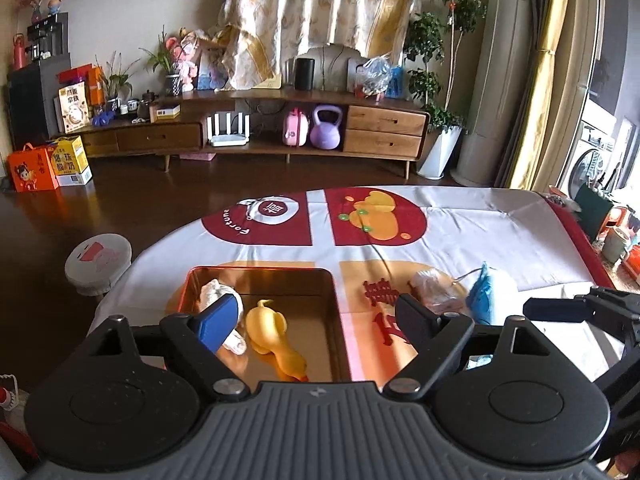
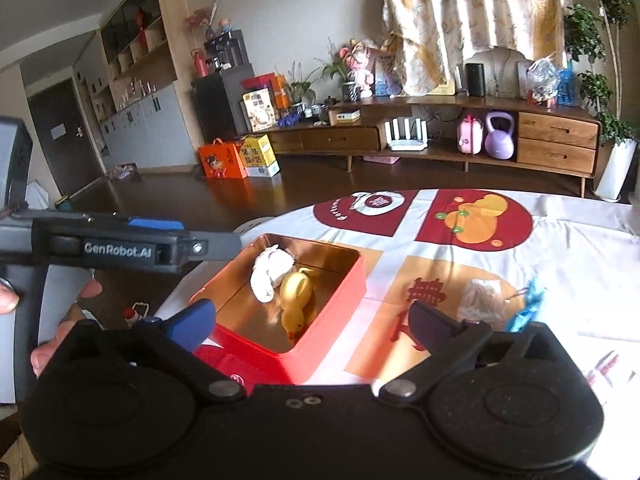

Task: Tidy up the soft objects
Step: 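Open both tools to release cloth and duck in the tin, withdraw, then move left tool to brown bead bracelet and grasp it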

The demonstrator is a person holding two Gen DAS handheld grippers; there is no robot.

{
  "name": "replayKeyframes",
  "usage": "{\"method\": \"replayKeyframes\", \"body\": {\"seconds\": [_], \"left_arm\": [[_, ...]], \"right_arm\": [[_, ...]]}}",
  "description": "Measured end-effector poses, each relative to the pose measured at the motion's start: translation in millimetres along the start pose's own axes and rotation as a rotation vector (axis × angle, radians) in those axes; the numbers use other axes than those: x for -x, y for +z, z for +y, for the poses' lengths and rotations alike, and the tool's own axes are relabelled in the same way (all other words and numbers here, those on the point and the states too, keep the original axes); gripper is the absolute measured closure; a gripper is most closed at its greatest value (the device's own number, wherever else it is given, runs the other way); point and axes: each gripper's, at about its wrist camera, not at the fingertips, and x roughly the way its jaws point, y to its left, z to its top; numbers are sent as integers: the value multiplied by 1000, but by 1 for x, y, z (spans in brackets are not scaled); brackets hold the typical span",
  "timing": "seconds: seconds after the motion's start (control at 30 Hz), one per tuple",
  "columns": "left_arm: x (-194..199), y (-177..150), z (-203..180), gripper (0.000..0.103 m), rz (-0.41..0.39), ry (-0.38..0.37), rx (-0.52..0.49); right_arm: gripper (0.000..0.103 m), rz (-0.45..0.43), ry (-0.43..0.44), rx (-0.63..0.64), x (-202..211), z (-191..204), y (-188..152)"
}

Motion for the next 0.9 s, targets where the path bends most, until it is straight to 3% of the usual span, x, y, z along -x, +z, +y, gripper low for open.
{"method": "replayKeyframes", "body": {"seconds": [0.17,0.4,0.47,0.57,0.9], "left_arm": [[7,-10,-20,17,-14,16,-22],[7,-20,-49,16,-14,-58,-5],[7,-25,-60,6,-14,-73,-16],[6,-32,-75,2,-16,-100,-21],[-16,-56,-111,1,55,-134,-17]], "right_arm": [[0,-26,-28,-8,21,-15,-8],[0,-43,-87,-12,44,-40,-21],[0,-49,-108,-12,50,-48,-25],[0,-49,-140,-28,57,-63,-31],[0,-33,-287,-81,74,-124,-53]]}}
